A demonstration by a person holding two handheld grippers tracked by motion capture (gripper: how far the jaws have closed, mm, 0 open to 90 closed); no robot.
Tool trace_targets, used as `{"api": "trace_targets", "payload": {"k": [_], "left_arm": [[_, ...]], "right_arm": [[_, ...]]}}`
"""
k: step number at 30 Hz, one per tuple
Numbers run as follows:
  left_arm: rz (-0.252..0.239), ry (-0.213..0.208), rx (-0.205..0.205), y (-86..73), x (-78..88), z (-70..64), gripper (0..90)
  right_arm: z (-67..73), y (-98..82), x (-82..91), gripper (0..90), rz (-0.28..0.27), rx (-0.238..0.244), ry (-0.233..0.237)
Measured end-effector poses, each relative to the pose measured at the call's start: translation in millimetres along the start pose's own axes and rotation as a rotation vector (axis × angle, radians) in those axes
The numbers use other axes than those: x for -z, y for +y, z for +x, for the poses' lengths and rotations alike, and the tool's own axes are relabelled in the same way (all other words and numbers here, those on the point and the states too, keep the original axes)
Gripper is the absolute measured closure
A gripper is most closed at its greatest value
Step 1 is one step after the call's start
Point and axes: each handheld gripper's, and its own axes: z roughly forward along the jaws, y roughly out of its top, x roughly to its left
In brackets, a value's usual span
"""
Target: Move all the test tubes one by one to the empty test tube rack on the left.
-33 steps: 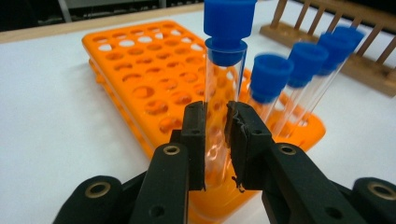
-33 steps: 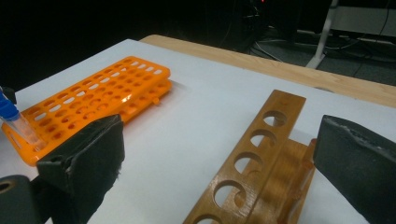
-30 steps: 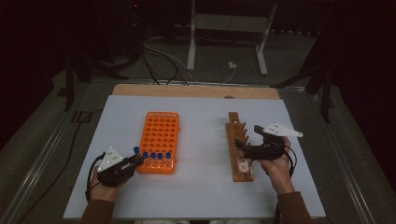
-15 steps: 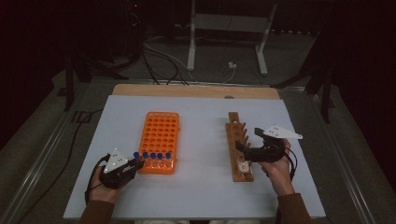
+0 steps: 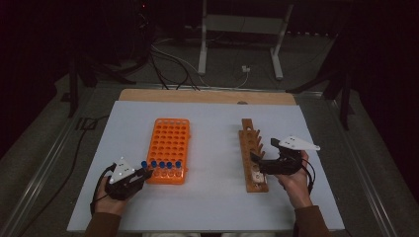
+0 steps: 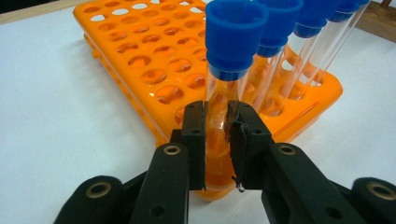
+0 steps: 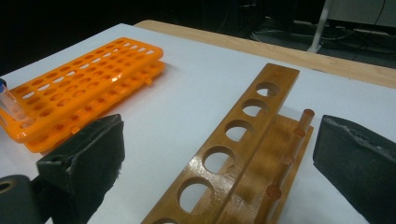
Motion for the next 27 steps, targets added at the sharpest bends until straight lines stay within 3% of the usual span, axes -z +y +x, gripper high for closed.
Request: {"api": "trace_targets", "payload": {"k": [5, 9, 14, 21, 23, 27], "left_arm": [[-0.007, -0.009, 0.015, -0.4, 0.3, 0.5, 76.6], [-0.027, -0.025, 0.033, -0.5, 3.1, 2.4, 70.4], [-0.056, -0.014, 0.062, 0.7, 6.4, 4.5, 52.2], [-0.090, -0.009, 0.076, 4.3, 10.7, 4.8, 41.7], [-0.098, -0.029, 0.089, 4.8, 11.7, 5.7, 39.6], [-0.133, -0.026, 0.100, 5.7, 15.8, 5.8, 27.4]], "right_arm": [[-0.9, -2.0, 1.3, 2.2, 0.000, -0.003, -0.001], [-1.8, -3.7, 2.6, 2.2, -0.004, -0.002, -0.002], [-2.5, -6.0, 3.3, 2.2, -0.003, -0.004, -0.003], [-4.0, -7.4, 4.8, 2.2, -0.004, -0.008, -0.003], [-4.7, -7.9, 5.7, 2.2, -0.005, -0.008, -0.005], [-6.1, -9.2, 7.5, 2.2, -0.010, -0.009, -0.008]]}}
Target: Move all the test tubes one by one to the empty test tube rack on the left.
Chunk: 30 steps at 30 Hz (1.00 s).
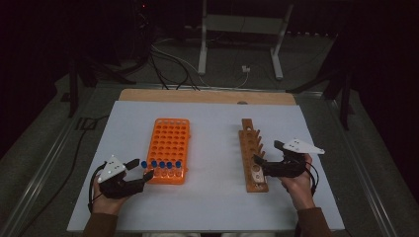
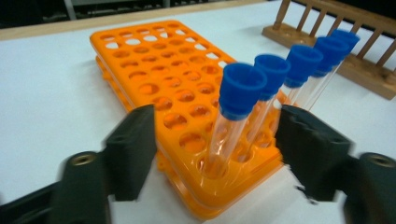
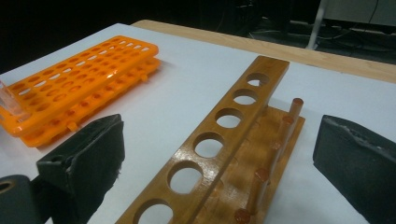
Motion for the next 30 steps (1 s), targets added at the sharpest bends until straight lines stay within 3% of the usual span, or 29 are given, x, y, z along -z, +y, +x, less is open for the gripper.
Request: {"api": "trace_targets", "payload": {"k": [4, 10, 20, 30], "left_arm": [[-0.031, -0.003, -0.004, 2.0, 4.9, -0.6, 16.4], [-0.056, 0.058, 0.011, 5.6, 11.5, 2.8, 1.9], [-0.137, 0.115, 0.044, 7.9, 26.9, 12.3, 0.6], [-0.162, 0.197, 0.052, 4.0, 34.5, 20.1, 0.6]], "right_arm": [[-1.5, -2.1, 2.1, 2.2, -0.003, -0.005, -0.003], [-2.6, -6.1, 5.3, 2.2, -0.014, -0.009, -0.005], [-6.1, -18.6, 16.0, 2.2, -0.036, 0.004, -0.014], [-8.7, -30.5, 29.6, 2.1, -0.089, 0.001, -0.019]]}}
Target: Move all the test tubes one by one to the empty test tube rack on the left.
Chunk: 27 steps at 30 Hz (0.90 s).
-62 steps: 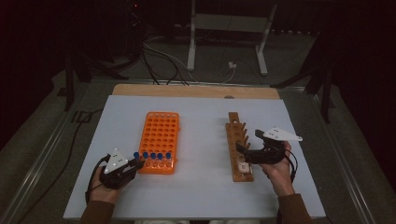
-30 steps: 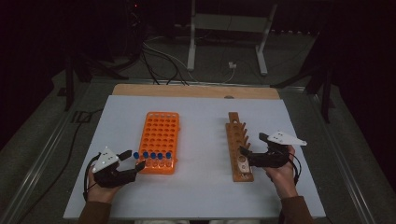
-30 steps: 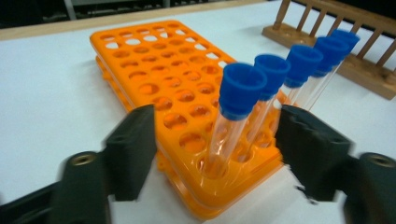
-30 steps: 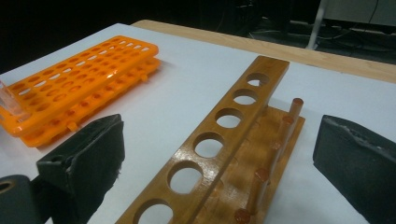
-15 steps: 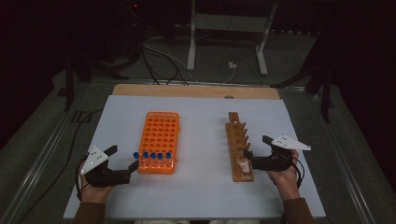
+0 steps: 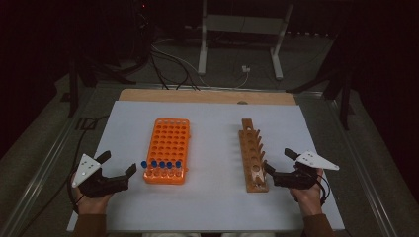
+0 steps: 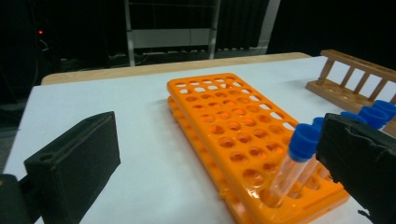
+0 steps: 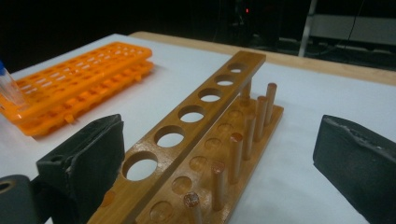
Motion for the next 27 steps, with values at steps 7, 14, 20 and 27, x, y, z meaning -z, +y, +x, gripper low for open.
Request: {"api": "trace_targets", "payload": {"k": [7, 14, 20, 27], "left_arm": [[-0.006, 0.019, 0.014, -2.7, 2.4, 5.4, 0.6], [-0.009, 0.023, 0.019, -3.9, 3.8, 7.6, 0.6], [0.001, 0.033, 0.020, -6.8, 4.7, 10.4, 0.6], [-0.007, 0.047, 0.034, -7.9, 6.5, 12.9, 0.7]], "right_arm": [[0.5, -1.9, 7.0, 2.1, -0.040, -0.013, -0.005], [0.2, -3.4, 11.3, 2.1, -0.059, -0.012, -0.010], [-0.9, -5.3, 14.7, 2.1, -0.071, -0.016, -0.019], [-0.3, -7.9, 17.8, 2.1, -0.073, -0.003, -0.030]]}}
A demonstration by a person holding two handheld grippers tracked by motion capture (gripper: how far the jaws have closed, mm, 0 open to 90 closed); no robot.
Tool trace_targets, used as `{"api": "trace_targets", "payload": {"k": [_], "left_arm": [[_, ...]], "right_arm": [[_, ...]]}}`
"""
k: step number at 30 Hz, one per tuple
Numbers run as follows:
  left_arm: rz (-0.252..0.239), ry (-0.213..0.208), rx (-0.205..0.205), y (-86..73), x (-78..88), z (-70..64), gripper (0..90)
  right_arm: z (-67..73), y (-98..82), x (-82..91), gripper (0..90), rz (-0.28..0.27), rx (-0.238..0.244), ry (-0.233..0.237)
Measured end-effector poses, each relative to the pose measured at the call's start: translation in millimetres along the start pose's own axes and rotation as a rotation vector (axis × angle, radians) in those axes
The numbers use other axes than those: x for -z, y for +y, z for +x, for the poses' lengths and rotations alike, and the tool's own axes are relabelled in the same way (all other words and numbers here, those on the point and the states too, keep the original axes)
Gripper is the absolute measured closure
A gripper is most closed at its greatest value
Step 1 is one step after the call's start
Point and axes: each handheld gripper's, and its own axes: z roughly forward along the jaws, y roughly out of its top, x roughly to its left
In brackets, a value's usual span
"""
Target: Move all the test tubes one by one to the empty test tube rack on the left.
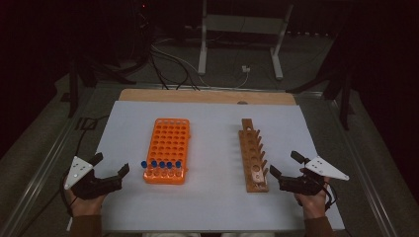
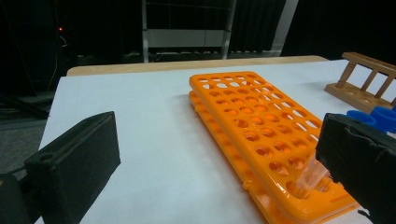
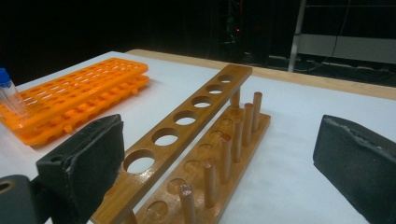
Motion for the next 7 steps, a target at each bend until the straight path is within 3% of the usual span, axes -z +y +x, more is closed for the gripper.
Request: {"api": "trace_targets", "payload": {"k": [7], "left_arm": [[0.006, 0.000, -0.003, -1.1, -2.1, -1.8, 0.7]], "right_arm": [[-1.3, -2.5, 0.6, 2.1, 0.005, 0.008, -0.010]]}}
